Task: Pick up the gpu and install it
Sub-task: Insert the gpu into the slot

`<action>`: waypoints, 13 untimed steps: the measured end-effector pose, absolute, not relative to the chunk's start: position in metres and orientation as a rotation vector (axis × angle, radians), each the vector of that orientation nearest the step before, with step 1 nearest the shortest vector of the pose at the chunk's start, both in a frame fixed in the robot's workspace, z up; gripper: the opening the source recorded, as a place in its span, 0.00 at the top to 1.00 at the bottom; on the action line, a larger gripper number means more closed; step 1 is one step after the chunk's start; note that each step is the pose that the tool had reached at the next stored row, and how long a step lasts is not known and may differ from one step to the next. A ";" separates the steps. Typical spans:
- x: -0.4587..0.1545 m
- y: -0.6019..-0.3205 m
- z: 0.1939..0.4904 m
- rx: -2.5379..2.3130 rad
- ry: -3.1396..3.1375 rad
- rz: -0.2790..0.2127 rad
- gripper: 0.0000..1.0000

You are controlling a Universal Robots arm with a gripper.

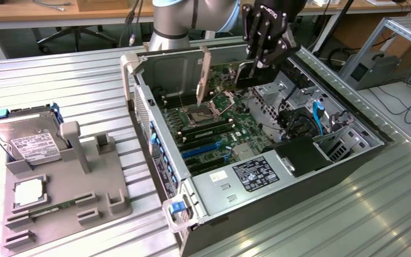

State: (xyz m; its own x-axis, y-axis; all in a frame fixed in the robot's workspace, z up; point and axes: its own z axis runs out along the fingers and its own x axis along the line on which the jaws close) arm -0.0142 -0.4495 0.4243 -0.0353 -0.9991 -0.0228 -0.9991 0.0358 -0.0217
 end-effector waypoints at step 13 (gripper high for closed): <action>-0.014 -0.449 0.402 -2.160 2.238 0.000 0.73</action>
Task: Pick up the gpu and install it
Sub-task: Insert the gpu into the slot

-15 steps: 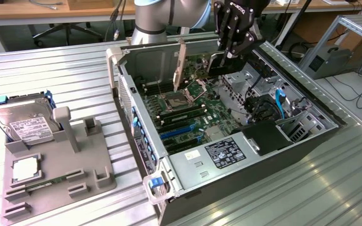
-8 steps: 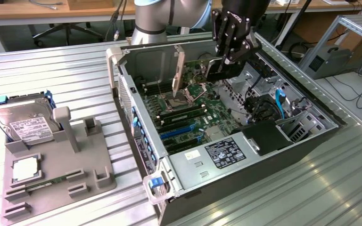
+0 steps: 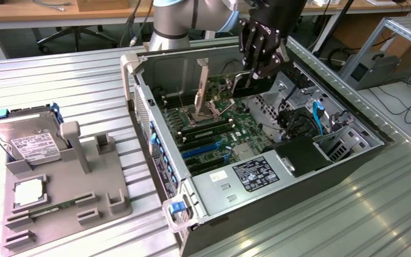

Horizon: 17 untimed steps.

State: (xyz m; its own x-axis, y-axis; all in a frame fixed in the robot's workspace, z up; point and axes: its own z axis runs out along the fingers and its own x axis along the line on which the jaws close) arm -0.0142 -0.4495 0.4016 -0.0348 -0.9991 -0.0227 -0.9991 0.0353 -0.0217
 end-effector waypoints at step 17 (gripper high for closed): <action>-0.015 -0.449 0.377 -2.160 2.237 0.000 0.73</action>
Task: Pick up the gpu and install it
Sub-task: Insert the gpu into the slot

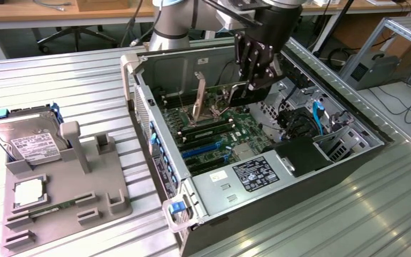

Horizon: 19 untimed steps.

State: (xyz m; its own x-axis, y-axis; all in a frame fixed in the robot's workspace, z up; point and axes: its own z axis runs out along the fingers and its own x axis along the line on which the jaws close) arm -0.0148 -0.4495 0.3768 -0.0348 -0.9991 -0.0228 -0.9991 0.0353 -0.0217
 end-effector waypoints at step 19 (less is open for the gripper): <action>-0.020 -0.450 0.297 -2.160 2.237 0.000 0.73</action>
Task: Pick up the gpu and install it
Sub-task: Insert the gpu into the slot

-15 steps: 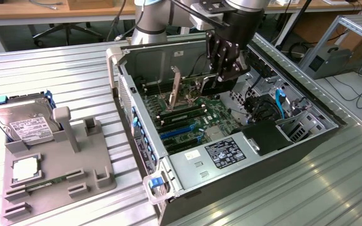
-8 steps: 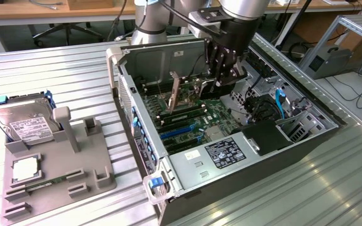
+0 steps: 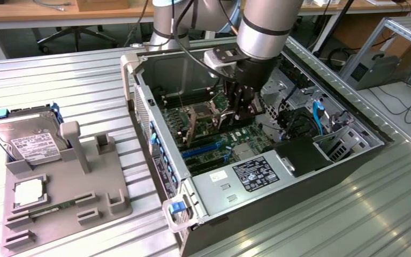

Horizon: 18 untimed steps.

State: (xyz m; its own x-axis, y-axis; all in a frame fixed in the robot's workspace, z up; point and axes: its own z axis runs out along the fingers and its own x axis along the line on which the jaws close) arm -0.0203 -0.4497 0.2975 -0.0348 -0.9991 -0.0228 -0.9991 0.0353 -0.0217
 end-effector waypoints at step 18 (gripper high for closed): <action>-0.036 -0.457 0.297 -2.160 2.237 0.001 0.73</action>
State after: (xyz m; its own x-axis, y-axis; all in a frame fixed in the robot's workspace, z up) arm -0.0360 -0.4566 0.2971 -0.0348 -0.9991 -0.0236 -0.9991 0.0353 -0.0217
